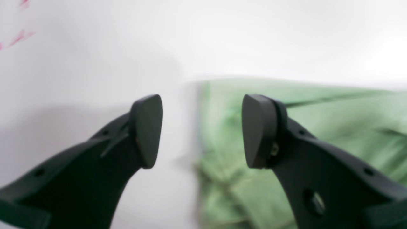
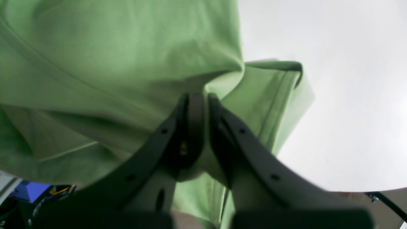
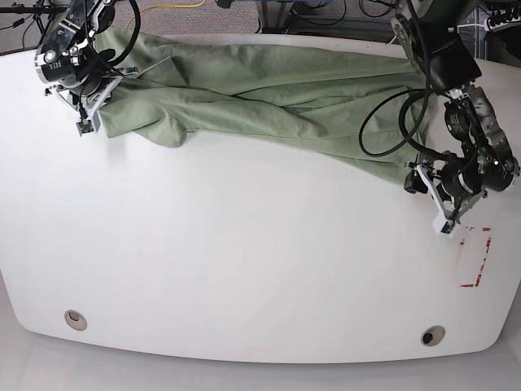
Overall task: Fold the T-shirt properly
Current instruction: 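Pull both grasped ends apart and away to stretch the polo strip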
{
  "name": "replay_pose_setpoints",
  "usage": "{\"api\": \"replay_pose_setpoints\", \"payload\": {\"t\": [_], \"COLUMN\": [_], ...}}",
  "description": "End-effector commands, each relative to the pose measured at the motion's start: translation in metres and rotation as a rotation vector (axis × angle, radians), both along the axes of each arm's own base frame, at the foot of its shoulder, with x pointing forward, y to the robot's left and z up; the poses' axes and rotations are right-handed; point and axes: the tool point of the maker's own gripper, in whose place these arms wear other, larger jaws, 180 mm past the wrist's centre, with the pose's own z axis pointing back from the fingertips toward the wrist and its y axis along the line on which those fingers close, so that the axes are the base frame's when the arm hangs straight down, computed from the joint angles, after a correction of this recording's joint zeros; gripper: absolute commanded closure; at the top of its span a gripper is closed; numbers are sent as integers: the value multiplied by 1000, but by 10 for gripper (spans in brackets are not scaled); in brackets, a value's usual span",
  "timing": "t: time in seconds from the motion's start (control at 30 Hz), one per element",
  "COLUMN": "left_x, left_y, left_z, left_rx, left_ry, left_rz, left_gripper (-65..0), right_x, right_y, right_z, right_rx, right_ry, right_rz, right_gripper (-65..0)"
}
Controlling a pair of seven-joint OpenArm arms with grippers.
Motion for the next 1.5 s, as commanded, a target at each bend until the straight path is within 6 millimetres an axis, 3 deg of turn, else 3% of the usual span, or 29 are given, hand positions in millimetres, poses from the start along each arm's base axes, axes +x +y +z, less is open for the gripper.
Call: {"api": "replay_pose_setpoints", "payload": {"t": [0.0,0.37,0.57,0.97,1.07,1.23,1.47], "left_x": [-23,-89,-98,-105,-105,-104,-106], "left_y": [6,-11,-8,-26,-28,-28,-13], "left_z": [-7,-28,-32,-41,-41,-41,-45], "left_rx": [-6,-17,10,-5,-5,-4,80], "left_ry": [24,112,134,164,165,165,193], "left_rz": [-17,-117,-116,-172,-178,-179,-157], "left_gripper": [-372,-372,-372,-367,-292,-72,-72], "right_x": [6,6,10,12,12,11,11], "right_y": [-3,-3,2,6,6,4,3], "right_z": [7,7,7,6,6,6,6], "right_rx": [-16,-16,-9,-5,-5,-7,-11], "right_ry": [-27,-29,-31,-31,-31,-32,-29], "right_rz": [4,4,21,34,34,29,28], "right_gripper": [0,0,0,0,0,0,0]}}
